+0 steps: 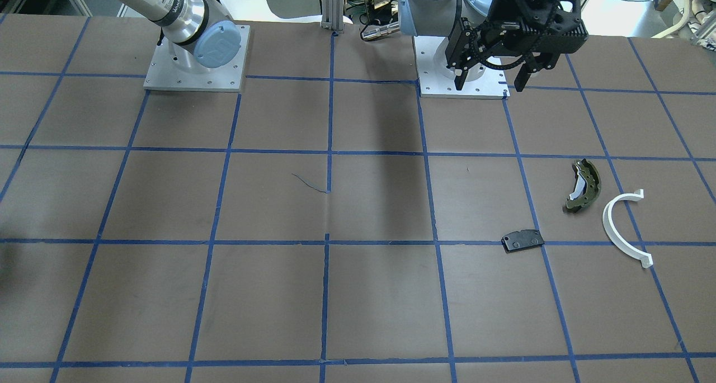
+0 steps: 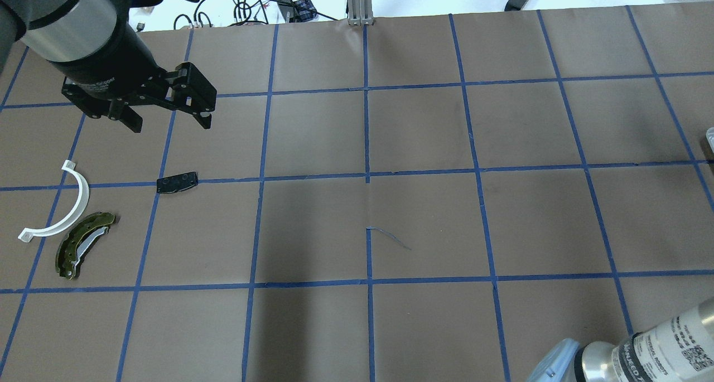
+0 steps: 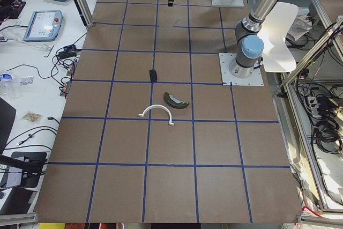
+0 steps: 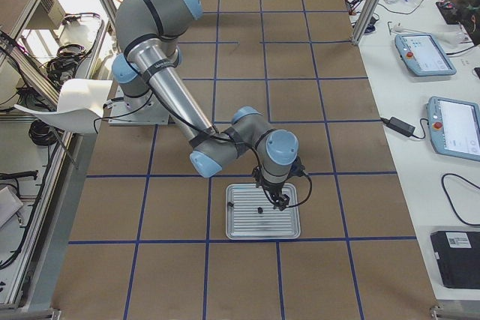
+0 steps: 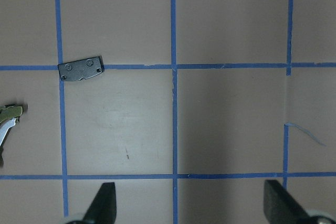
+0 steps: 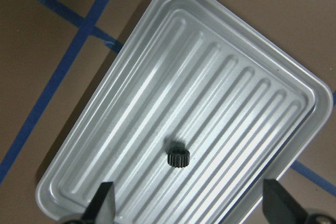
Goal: Place bearing gear from tray to pile
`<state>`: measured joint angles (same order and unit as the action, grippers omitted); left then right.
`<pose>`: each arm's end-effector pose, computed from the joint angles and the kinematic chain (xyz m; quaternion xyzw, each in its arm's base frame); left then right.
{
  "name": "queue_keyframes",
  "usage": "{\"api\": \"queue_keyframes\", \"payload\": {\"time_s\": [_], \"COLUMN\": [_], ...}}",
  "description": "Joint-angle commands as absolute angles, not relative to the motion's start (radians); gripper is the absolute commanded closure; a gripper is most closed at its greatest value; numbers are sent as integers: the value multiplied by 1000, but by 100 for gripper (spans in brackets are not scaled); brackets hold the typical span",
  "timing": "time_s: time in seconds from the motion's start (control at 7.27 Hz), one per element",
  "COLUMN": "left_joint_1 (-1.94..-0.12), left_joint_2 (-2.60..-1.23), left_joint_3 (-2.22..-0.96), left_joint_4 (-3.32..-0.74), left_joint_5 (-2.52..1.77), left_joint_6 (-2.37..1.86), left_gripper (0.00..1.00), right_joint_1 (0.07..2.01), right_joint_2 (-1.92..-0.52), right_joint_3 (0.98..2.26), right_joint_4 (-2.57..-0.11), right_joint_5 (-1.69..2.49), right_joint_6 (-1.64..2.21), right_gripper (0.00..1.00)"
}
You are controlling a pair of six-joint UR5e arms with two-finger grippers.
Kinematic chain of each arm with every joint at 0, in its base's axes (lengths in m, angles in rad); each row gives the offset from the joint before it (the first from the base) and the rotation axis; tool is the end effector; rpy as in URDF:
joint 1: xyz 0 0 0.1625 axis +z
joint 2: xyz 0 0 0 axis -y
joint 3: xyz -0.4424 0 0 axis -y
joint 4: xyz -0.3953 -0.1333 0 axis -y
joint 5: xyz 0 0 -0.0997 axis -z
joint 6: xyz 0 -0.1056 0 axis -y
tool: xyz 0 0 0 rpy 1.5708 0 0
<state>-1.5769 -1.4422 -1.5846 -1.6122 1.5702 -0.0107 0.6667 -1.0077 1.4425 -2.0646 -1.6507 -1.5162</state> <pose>-0.1361 -0.4423 0.5485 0.0023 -0.9993 0.0367 0.0006 -0.4732 -0.5313 0.2709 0.2998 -0.9527 -0.0270 0.0417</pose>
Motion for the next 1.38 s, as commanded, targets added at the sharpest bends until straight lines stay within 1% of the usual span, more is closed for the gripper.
{"api": "queue_keyframes", "payload": {"time_s": [0.0, 0.28, 0.41, 0.55, 0.83, 0.96, 1.24], "left_joint_1": [-1577, -1577, -1577, -1577, -1577, -1577, -1577], "left_joint_2": [-1442, -1442, -1442, -1442, -1442, -1442, -1442], "left_joint_3": [-1585, -1585, -1585, -1585, -1585, -1585, -1585], "left_joint_4": [-1612, -1612, -1612, -1612, -1612, -1612, -1612], "left_joint_5": [1571, 1571, 1569, 1571, 1571, 1571, 1571], "left_joint_6": [-11, -11, -11, -11, -11, -11, -11], "left_gripper": [0, 0, 0, 0, 0, 0, 0], "right_joint_1": [660, 660, 660, 660, 660, 660, 660], "right_joint_2": [-982, -965, -960, -939, -917, -917, -908], "right_joint_3": [1431, 1434, 1440, 1442, 1437, 1443, 1447], "right_joint_4": [-2063, -2065, -2066, -2103, -2115, -2115, -2117], "right_joint_5": [-1649, -1628, -1628, -1628, -1631, -1631, -1634], "right_joint_6": [-1548, -1551, -1549, -1549, -1546, -1537, -1542], "right_gripper": [0, 5, 5, 9, 9, 25, 26]}}
